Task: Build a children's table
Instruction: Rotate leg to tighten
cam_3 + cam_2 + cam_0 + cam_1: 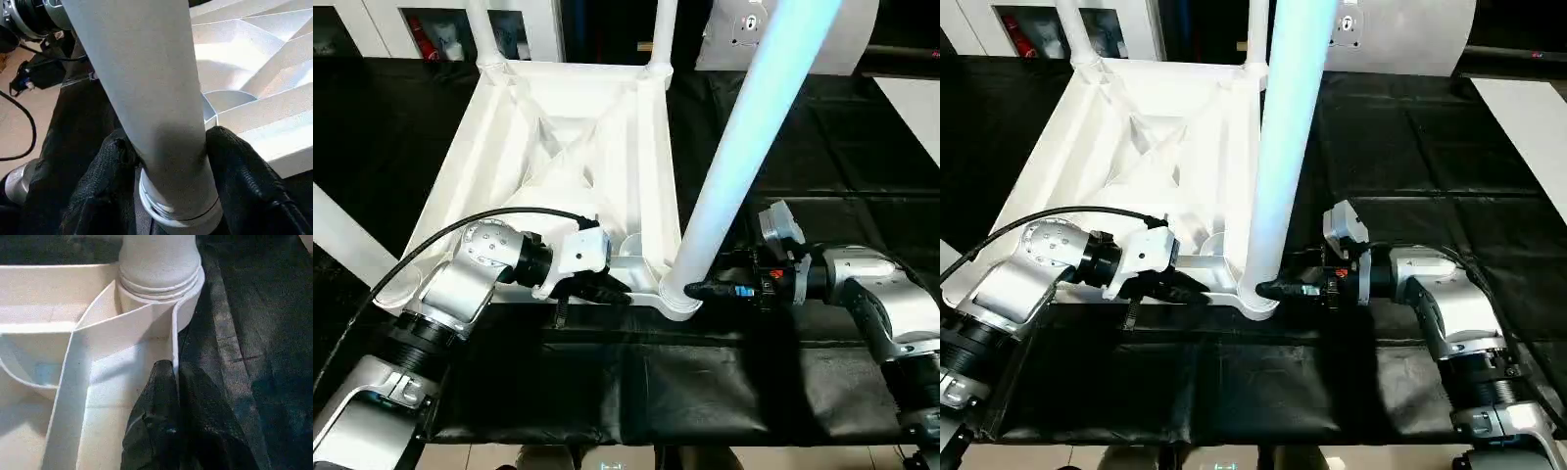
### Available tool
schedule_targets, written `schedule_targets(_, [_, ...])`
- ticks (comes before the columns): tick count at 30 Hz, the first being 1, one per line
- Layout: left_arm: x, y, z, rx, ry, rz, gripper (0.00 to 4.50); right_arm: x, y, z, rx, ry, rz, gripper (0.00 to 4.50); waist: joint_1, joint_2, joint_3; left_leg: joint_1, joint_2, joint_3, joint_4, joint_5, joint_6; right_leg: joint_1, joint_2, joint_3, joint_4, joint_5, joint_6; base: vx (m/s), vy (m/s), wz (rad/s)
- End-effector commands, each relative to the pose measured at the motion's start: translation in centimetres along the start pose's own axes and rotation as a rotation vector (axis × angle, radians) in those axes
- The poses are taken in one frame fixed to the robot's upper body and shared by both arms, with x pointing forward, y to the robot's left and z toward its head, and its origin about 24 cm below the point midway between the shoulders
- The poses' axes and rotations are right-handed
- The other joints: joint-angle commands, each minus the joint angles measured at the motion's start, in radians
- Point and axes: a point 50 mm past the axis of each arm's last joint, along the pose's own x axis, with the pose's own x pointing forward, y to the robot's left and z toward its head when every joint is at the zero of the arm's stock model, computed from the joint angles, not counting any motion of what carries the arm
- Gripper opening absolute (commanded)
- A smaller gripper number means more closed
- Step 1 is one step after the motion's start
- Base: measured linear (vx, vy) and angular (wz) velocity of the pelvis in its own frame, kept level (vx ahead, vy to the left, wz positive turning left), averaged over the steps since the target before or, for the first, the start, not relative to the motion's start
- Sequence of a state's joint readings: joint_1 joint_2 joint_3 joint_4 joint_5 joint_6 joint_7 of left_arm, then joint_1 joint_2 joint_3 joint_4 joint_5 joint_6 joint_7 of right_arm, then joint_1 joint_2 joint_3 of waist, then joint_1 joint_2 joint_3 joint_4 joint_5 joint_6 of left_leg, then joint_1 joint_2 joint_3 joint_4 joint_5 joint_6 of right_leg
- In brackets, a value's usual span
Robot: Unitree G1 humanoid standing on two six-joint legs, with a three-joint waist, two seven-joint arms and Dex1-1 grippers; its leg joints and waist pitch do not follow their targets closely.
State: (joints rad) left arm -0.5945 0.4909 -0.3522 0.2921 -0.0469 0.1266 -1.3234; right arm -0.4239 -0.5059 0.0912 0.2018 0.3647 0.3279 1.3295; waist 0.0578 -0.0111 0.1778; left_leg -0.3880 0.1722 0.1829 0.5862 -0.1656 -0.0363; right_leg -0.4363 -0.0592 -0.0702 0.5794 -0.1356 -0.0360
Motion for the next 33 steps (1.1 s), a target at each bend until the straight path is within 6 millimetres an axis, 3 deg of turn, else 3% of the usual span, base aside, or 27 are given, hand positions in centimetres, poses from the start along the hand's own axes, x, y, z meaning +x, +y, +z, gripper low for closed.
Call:
schedule_targets(1, [0.9, 0.6, 0.7, -0.039, -0.031, 0.077, 0.00, 1.4, 0.4, -0.2, 0.019, -0.027, -0.037, 1.96, -0.006, -0.010, -0.086, 0.020, 0.056, -0.019, -0.061, -0.159, 0.102, 0.061, -0.088, 0.054, -0.066, -0.378, -0.202, 0.000, 0.000, 0.00])
schedule_targets(5, [1.9, 1.6, 1.9, -0.141, -0.078, 0.226, 0.00, 3.3, -0.1, -0.2, 0.040, -0.052, -0.272, 1.95, -0.016, -0.008, -0.075, 0.023, 0.052, -0.025, -0.067, -0.216, 0.051, 0.055, -0.089, 0.049, -0.081, -0.510, -0.165, 0.000, 0.000, 0.00])
schedule_targets(6, [2.4, 1.7, 2.3, -0.171, -0.090, 0.259, 0.00, 3.9, -0.2, 0.0, 0.063, -0.074, -0.339, 1.92, -0.026, -0.013, -0.073, 0.020, 0.048, -0.030, -0.070, -0.235, 0.034, 0.059, -0.089, 0.045, -0.086, -0.561, -0.138, 0.000, 0.000, 0.00])
schedule_targets(8, [4.0, 2.3, 3.4, -0.226, -0.126, 0.351, 0.00, 5.6, -0.3, 0.5, 0.128, -0.124, -0.505, 1.91, -0.040, -0.012, -0.070, 0.015, 0.046, -0.035, -0.071, -0.256, 0.022, 0.060, -0.091, 0.042, -0.093, -0.605, -0.108, 0.000, 0.000, 0.00])
schedule_targets(9, [4.3, 2.4, 3.6, -0.231, -0.132, 0.365, 0.00, 5.9, -0.3, 0.5, 0.143, -0.130, -0.540, 1.91, -0.049, -0.013, -0.070, 0.020, 0.043, -0.034, -0.068, -0.273, 0.018, 0.051, -0.089, 0.041, -0.101, -0.627, -0.098, 0.000, 0.000, 0.00])
schedule_targets(11, [5.0, 2.5, 4.1, -0.240, -0.142, 0.398, 0.00, 6.6, -0.5, 0.6, 0.170, -0.140, -0.631, 1.91, -0.059, -0.014, -0.069, 0.017, 0.038, -0.034, -0.067, -0.276, 0.023, 0.051, -0.089, 0.041, -0.105, -0.638, -0.081, 0.000, 0.000, 0.00])
schedule_targets(12, [5.9, 2.7, 4.6, -0.239, -0.141, 0.432, 0.00, 7.3, -0.7, 0.8, 0.186, -0.151, -0.728, 1.91, -0.063, -0.013, -0.069, 0.022, 0.038, -0.034, -0.066, -0.284, 0.028, 0.045, -0.089, 0.041, -0.110, -0.645, -0.073, 0.000, 0.000, 0.00])
schedule_targets(16, [6.7, 2.8, 5.1, -0.246, -0.157, 0.458, 0.00, 8.6, -0.5, 1.1, 0.204, -0.176, -0.777, 1.91, -0.066, -0.011, -0.066, 0.026, 0.035, -0.032, -0.068, -0.293, 0.039, 0.039, -0.087, 0.040, -0.118, -0.660, -0.048, 0.000, 0.000, 0.00])
schedule_targets(17, [6.7, 2.8, 5.0, -0.243, -0.155, 0.457, 0.00, 8.7, -0.4, 1.2, 0.202, -0.180, -0.767, 1.91, -0.065, -0.010, -0.067, 0.023, 0.038, -0.033, -0.071, -0.293, 0.045, 0.042, -0.085, 0.041, -0.113, -0.621, -0.052, 0.000, 0.000, 0.00])
schedule_targets(18, [6.6, 2.7, 4.9, -0.238, -0.140, 0.460, 0.00, 8.5, -0.3, 1.2, 0.193, -0.188, -0.765, 2.47, -0.066, -0.010, -0.067, 0.022, 0.039, -0.034, -0.072, -0.295, 0.047, 0.043, -0.085, 0.041, -0.111, -0.609, -0.055, 0.000, 0.000, 0.00])
schedule_targets(21, [6.0, 2.6, 4.2, -0.225, -0.115, 0.458, 0.00, 7.5, -0.1, 0.8, 0.126, -0.192, -0.732, 2.67, -0.062, -0.005, -0.073, 0.023, 0.044, -0.032, -0.073, -0.290, 0.052, 0.046, -0.087, 0.045, -0.106, -0.552, -0.071, 0.000, 0.000, 0.00])
schedule_targets(24, [4.3, 2.6, 3.0, -0.219, -0.071, 0.460, 0.00, 4.9, -0.2, -0.3, 0.062, -0.173, -0.747, 2.92, -0.054, -0.006, -0.076, 0.018, 0.046, -0.027, -0.072, -0.246, 0.072, 0.053, -0.088, 0.051, -0.093, -0.457, -0.112, 0.000, 0.000, 0.00])
schedule_targets(25, [4.0, 2.6, 2.9, -0.209, -0.064, 0.462, 0.00, 4.5, -0.4, -0.4, 0.058, -0.169, -0.753, 2.99, -0.050, 0.005, -0.078, 0.016, 0.045, -0.029, -0.072, -0.236, 0.074, 0.057, -0.088, 0.051, -0.089, -0.435, -0.121, 0.000, 0.000, 0.00])
schedule_targets(26, [3.6, 2.6, 2.6, -0.195, -0.054, 0.452, 0.00, 3.7, -0.6, -0.5, 0.056, -0.170, -0.757, 3.11, -0.052, -0.005, -0.081, 0.013, 0.044, -0.024, -0.070, -0.207, 0.090, 0.061, -0.085, 0.052, -0.085, -0.371, -0.148, 0.000, 0.000, 0.00])
schedule_targets(27, [3.4, 2.6, 2.5, -0.190, -0.050, 0.448, 0.00, 3.5, -0.7, -0.5, 0.055, -0.170, -0.756, 3.24, -0.052, -0.005, -0.082, 0.011, 0.043, -0.025, -0.069, -0.197, 0.094, 0.063, -0.086, 0.053, -0.081, -0.355, -0.157, 0.000, 0.000, 0.00])
schedule_targets(28, [2.6, 2.5, 2.1, -0.161, -0.031, 0.415, 0.00, 1.9, -1.2, -0.5, 0.035, -0.171, -0.739, 3.32, -0.051, -0.004, -0.084, 0.008, 0.041, -0.025, -0.066, -0.185, 0.103, 0.068, -0.086, 0.052, -0.078, -0.338, -0.170, 0.000, 0.000, 0.00])
schedule_targets(33, [1.5, 1.5, 1.3, -0.087, -0.003, 0.256, 0.00, -0.4, -1.6, -0.1, -0.049, -0.145, -0.601, 3.67, -0.046, -0.001, -0.084, 0.014, 0.046, -0.020, -0.064, -0.169, 0.114, 0.066, -0.083, 0.052, -0.072, -0.311, -0.199, 0.000, 0.000, 0.00])
